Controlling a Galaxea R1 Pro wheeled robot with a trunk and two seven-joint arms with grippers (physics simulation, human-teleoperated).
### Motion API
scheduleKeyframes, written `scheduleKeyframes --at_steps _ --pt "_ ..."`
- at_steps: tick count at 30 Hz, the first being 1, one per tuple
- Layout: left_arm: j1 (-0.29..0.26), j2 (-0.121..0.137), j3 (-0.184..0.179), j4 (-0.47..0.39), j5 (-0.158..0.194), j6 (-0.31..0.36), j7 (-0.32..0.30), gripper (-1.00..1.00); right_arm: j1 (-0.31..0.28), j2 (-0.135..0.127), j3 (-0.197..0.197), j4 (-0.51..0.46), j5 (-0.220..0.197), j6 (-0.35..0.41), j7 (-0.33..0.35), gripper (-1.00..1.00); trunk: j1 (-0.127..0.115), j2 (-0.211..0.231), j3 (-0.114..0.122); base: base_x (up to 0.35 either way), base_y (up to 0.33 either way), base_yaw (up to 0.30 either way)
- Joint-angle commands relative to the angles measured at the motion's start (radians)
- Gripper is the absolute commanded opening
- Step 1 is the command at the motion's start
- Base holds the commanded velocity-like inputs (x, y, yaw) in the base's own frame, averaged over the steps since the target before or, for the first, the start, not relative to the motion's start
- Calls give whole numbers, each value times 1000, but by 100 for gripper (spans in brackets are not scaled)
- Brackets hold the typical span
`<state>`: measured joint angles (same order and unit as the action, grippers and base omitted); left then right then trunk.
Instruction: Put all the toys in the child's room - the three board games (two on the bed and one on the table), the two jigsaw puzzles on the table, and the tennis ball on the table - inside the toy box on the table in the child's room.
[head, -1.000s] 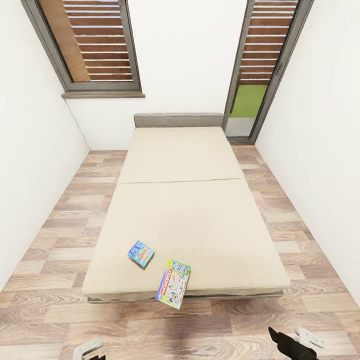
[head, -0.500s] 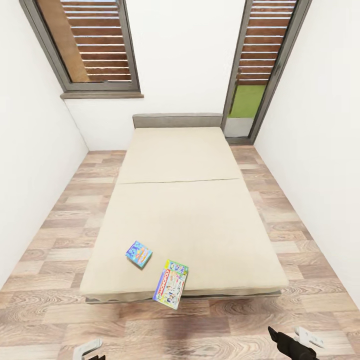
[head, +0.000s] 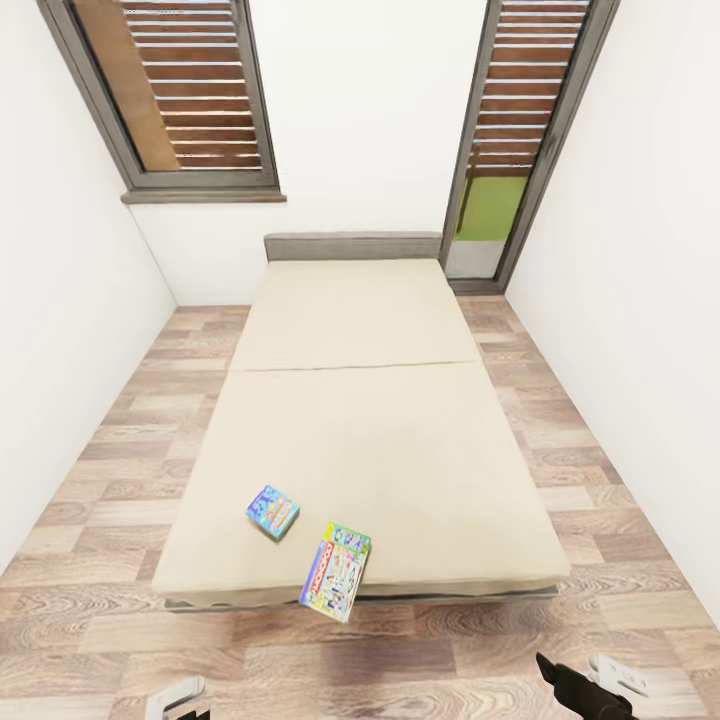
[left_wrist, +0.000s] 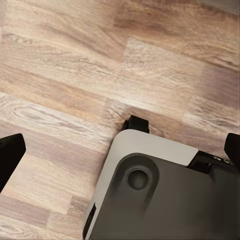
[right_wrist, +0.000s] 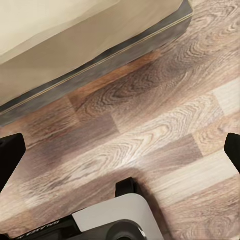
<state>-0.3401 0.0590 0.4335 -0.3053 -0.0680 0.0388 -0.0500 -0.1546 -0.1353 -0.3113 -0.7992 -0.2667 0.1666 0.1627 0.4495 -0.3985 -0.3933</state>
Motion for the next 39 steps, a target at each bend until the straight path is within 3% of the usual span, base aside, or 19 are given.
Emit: scheduleKeyframes --at_steps 1,13,39 --pt "0 -1 8 -2 -7 4 -5 100 0 1 -3 -1 -8 7 5 100 1 -2 0 0 -1 0" --pt "0 -2 7 -2 -7 4 -5 100 0 14 55 -1 -5 5 2 100 1 -2 20 0 0 0" --pt "0 -3 6 -2 -7 4 -5 100 0 14 58 0 -5 5 1 100 1 -2 63 0 -6 0"
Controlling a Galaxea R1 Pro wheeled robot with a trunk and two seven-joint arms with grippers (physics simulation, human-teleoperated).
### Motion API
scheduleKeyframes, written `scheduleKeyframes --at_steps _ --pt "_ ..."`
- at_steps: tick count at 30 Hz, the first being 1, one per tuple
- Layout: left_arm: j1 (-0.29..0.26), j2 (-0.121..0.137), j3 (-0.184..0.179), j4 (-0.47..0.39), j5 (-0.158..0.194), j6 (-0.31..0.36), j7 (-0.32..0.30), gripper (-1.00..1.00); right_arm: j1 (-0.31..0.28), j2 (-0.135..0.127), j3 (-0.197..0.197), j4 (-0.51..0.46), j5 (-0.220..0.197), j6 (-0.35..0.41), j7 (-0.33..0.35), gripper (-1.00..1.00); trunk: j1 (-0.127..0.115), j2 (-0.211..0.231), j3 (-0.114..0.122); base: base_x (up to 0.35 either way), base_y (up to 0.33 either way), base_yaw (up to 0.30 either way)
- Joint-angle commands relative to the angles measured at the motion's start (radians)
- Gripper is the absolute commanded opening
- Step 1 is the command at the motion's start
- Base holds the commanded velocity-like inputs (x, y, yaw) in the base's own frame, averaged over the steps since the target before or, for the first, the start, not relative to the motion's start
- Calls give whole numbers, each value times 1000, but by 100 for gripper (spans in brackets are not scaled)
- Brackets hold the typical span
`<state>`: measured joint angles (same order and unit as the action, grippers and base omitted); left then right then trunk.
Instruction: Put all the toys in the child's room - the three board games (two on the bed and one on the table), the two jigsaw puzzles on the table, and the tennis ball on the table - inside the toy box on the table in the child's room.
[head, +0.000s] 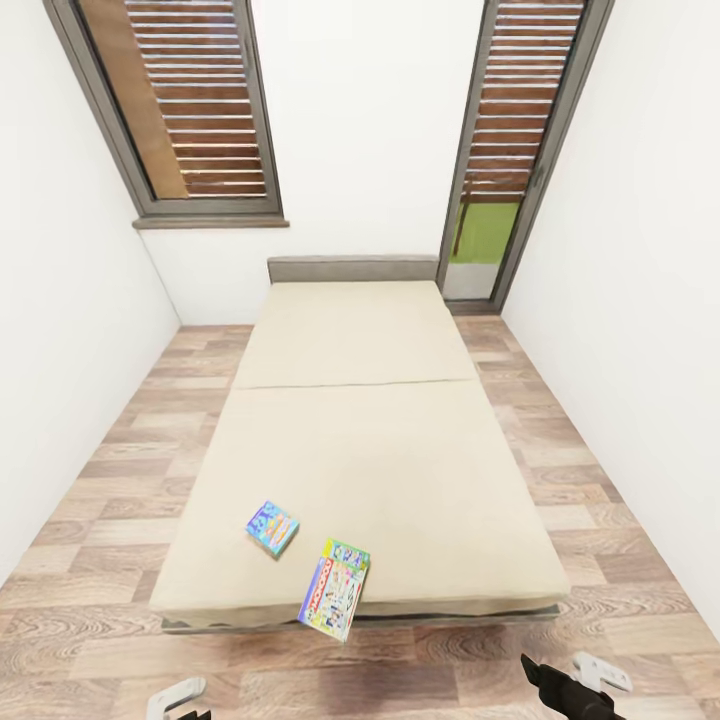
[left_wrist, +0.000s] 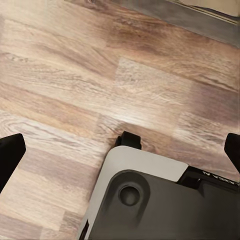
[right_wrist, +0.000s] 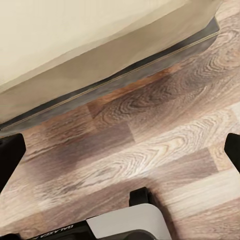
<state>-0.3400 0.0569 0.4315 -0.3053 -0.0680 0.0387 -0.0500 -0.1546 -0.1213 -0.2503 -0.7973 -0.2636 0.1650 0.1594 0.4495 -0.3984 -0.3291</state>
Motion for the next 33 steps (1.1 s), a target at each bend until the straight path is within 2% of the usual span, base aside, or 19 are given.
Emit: scheduleKeyframes --at_steps 1,33 --pt "-1 -1 8 -2 -7 4 -5 100 0 0 -3 -1 -8 7 5 100 1 -2 0 0 0 0" --pt "-1 -4 7 -2 -7 4 -5 100 0 1 -3 -1 -8 7 4 100 1 -2 53 0 -12 0"
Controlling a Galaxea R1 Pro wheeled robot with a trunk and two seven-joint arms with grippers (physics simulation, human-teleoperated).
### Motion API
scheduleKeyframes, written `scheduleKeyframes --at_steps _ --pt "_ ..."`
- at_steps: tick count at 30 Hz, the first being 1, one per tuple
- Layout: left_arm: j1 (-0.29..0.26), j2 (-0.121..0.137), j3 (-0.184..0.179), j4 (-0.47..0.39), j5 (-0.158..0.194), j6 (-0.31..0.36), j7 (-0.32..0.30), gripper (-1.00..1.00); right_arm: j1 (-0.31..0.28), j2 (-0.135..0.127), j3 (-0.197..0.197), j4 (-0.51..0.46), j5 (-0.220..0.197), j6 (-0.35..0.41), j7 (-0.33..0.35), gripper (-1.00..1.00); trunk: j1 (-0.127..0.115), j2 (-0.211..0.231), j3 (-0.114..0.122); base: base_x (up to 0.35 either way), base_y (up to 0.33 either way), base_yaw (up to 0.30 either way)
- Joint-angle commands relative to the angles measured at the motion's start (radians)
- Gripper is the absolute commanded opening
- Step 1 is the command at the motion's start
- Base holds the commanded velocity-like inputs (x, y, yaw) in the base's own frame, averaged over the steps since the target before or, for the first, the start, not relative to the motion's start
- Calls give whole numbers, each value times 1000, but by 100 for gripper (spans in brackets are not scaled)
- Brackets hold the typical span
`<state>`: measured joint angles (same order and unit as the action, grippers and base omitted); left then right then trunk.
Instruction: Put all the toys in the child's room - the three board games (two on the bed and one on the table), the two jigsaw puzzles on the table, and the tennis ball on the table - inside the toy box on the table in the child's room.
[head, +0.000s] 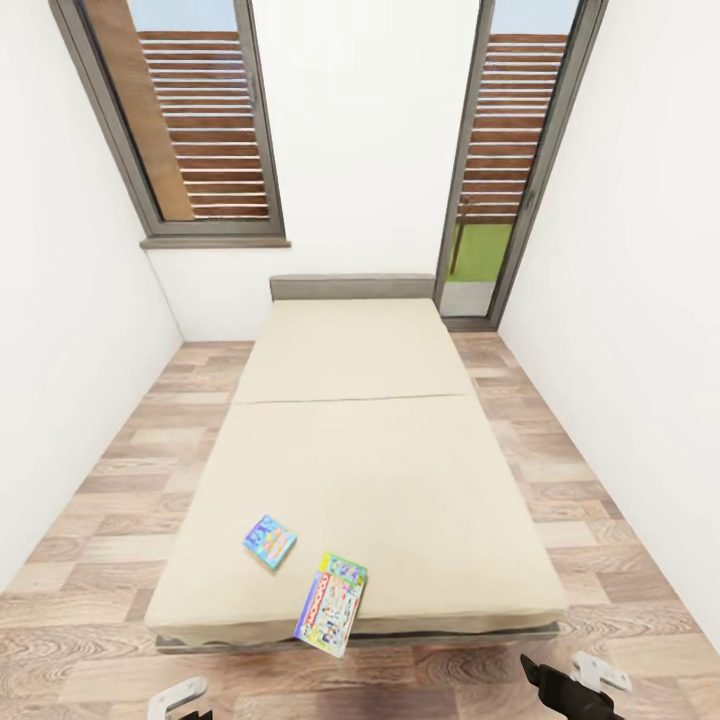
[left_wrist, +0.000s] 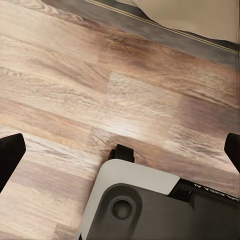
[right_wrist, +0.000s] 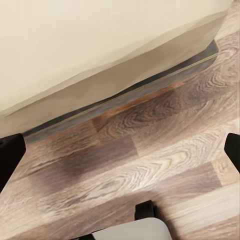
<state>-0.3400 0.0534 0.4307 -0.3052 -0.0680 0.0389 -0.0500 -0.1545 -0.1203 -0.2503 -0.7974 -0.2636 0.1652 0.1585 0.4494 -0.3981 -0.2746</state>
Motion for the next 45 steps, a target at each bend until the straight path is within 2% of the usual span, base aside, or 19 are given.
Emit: scheduleKeyframes --at_steps 1,10,45 --pt "-1 -1 8 -2 -7 4 -5 100 0 0 -3 -1 -8 7 5 100 1 -2 0 0 -123 0" --pt "-1 -1 9 -2 -7 4 -5 100 0 1 -2 -1 -6 7 5 100 1 -2 15 0 -132 0" --pt "-1 -1 8 -2 -7 4 -5 100 0 1 0 -1 -6 6 5 100 1 -2 72 0 -2 0"
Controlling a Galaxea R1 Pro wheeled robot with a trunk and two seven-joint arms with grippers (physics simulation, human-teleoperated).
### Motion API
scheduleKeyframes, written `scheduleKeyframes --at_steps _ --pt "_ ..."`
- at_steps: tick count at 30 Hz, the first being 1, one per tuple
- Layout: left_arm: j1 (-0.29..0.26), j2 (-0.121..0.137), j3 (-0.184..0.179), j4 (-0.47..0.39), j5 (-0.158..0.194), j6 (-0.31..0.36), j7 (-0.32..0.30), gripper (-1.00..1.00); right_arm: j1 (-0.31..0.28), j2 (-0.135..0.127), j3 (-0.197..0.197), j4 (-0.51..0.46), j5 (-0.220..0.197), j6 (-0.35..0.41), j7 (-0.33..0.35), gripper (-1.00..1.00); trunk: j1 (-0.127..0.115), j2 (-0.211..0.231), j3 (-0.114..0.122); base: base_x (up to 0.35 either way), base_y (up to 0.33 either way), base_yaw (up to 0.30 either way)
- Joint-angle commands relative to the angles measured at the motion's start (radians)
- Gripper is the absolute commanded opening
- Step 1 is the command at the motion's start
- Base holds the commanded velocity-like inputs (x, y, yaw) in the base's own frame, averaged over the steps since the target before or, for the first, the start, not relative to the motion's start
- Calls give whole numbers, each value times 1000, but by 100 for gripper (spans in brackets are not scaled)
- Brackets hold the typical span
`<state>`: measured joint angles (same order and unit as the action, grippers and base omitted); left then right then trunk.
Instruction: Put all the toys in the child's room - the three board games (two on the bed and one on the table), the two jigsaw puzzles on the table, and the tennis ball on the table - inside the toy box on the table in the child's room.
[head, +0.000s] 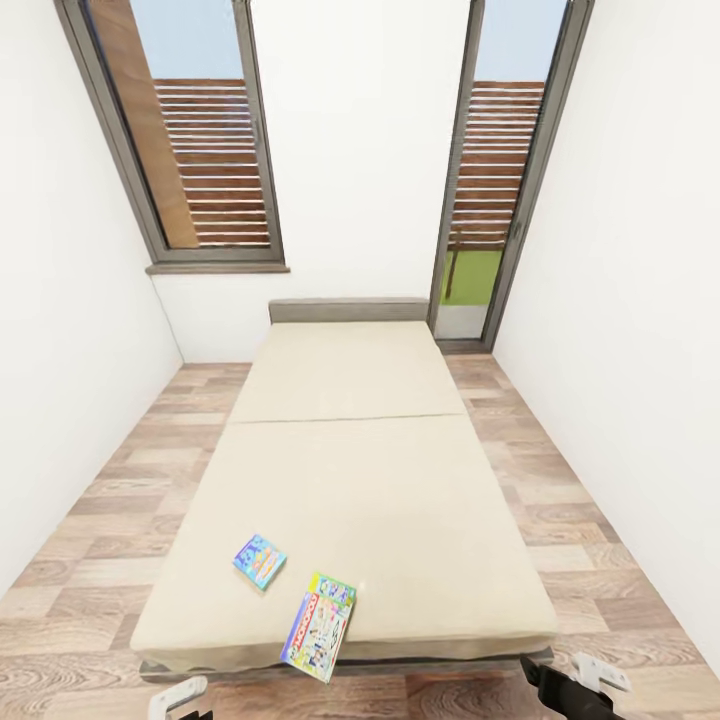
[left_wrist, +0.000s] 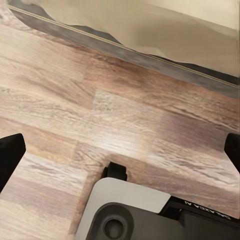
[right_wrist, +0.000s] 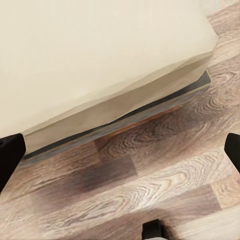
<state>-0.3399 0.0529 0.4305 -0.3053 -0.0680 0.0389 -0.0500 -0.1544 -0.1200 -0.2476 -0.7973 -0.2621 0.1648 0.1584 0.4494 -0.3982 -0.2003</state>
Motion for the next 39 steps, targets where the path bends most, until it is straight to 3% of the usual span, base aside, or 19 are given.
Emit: scheduleKeyframes --at_steps 1,16,39 --pt "-1 0 8 -1 -7 4 -5 100 0 0 -3 -1 -8 7 5 100 1 -2 0 0 0 0" --pt "-1 -1 8 -1 -7 4 -5 100 -1 0 -2 -2 -8 7 5 100 1 -2 24 0 -9 0" --pt "-1 0 8 -1 -7 5 -5 100 0 0 -2 -2 -8 7 5 100 1 -2 62 0 -139 0"
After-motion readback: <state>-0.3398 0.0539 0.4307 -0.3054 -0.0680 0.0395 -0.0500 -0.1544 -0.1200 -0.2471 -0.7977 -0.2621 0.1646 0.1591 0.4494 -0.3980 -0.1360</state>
